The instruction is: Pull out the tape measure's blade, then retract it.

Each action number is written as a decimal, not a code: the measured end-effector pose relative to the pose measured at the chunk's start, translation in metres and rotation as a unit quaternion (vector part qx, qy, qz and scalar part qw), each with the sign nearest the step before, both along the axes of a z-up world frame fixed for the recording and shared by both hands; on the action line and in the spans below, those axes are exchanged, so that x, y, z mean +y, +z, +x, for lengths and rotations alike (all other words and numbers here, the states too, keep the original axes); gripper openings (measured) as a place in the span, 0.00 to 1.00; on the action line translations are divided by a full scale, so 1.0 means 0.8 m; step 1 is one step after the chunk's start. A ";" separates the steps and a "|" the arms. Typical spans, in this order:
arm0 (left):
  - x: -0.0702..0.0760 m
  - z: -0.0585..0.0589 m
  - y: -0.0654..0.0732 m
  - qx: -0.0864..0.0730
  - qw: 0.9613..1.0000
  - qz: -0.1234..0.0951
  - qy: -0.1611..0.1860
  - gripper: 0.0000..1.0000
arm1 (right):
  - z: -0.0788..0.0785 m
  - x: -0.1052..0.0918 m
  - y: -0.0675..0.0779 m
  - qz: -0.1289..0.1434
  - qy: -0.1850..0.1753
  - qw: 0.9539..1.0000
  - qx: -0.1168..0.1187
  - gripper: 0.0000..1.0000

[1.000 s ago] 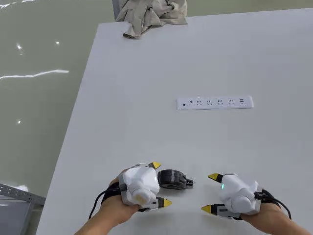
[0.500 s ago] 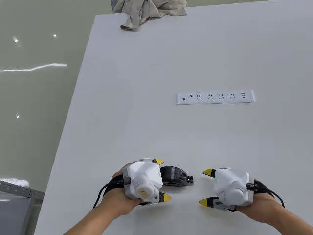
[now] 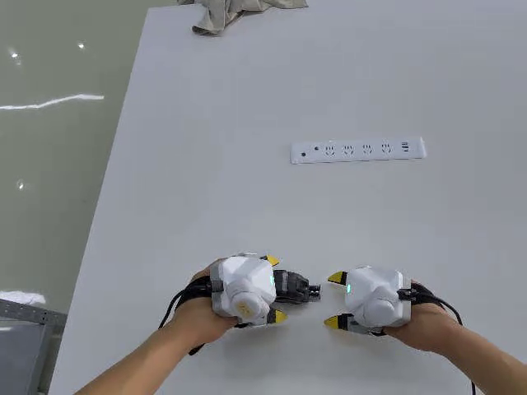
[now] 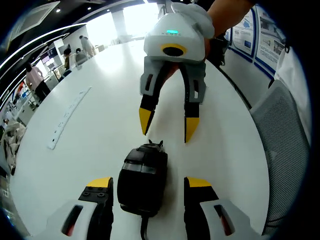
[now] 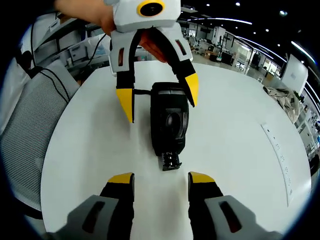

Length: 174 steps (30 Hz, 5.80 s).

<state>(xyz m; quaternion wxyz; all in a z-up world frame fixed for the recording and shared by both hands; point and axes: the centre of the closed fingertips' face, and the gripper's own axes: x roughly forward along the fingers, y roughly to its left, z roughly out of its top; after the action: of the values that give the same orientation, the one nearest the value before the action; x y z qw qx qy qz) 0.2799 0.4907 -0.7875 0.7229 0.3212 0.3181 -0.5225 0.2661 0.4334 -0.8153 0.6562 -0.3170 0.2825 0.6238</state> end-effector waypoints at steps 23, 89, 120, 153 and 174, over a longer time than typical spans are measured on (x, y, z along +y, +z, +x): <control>-0.013 0.005 -0.016 0.006 0.998 0.025 -0.055 0.44 | 0.009 0.020 -0.012 -0.001 0.038 0.999 0.006 0.35; -0.011 0.012 -0.020 0.013 0.999 0.028 -0.040 0.37 | 0.025 -0.009 -0.014 -0.023 0.047 0.998 0.022 0.14; -0.011 0.011 -0.020 0.017 0.998 0.039 -0.040 0.37 | 0.030 -0.069 -0.017 -0.046 0.036 0.998 0.018 0.14; -0.011 0.011 -0.021 0.019 0.998 0.043 -0.043 0.37 | 0.039 -0.136 -0.014 -0.065 0.019 0.998 0.013 0.13; -0.011 0.012 -0.021 0.022 0.998 0.044 -0.042 0.37 | 0.040 -0.195 -0.014 -0.085 0.001 0.996 0.015 0.13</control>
<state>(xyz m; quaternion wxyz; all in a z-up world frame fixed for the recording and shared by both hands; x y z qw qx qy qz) 0.2891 0.4819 -0.8044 0.6781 0.3541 0.3428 -0.5452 0.2980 0.2773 -0.8267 0.6219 -0.3627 0.3442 0.6027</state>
